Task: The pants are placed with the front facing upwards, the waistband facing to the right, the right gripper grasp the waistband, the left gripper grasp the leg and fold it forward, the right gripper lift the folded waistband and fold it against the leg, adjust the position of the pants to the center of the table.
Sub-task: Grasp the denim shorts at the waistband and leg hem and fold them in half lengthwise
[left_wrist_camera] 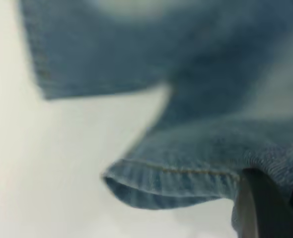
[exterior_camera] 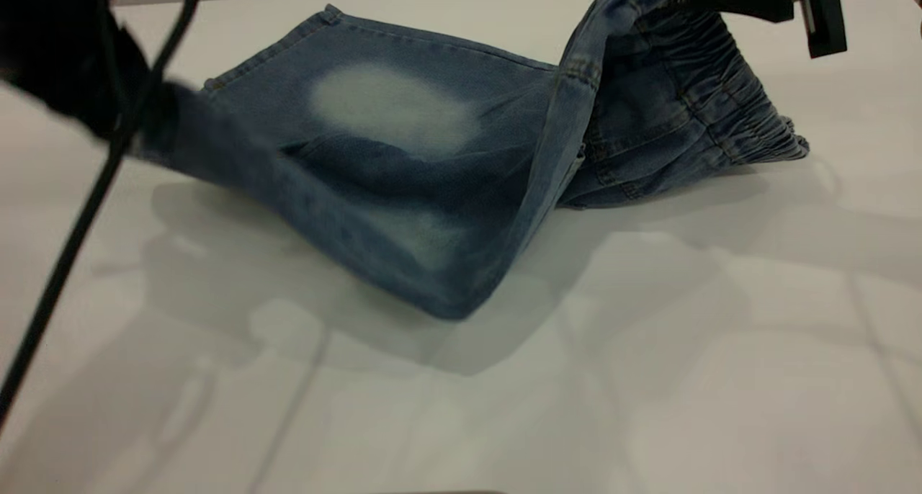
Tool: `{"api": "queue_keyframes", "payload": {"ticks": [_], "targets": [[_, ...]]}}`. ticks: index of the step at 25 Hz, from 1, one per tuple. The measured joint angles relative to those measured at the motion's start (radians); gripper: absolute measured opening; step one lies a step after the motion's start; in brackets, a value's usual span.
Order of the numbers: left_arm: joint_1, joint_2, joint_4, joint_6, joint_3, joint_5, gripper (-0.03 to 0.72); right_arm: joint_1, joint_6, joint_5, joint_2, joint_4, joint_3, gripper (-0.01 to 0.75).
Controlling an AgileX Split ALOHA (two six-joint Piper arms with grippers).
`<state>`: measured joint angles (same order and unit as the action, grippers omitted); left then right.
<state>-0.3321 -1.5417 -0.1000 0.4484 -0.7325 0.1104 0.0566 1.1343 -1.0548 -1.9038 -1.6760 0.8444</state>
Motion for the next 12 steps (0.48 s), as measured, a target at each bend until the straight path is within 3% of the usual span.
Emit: {"api": "queue_keyframes", "payload": {"ticks": [4, 12], "targets": [[0.058, -0.078, 0.000, -0.040, -0.149, -0.012, 0.034, -0.016, -0.055, 0.026, 0.000, -0.002, 0.000, 0.092], [0.116, -0.377, 0.001, -0.114, -0.509, -0.016, 0.034, -0.041, -0.205, 0.255, 0.000, -0.008, 0.000, 0.094]]}}
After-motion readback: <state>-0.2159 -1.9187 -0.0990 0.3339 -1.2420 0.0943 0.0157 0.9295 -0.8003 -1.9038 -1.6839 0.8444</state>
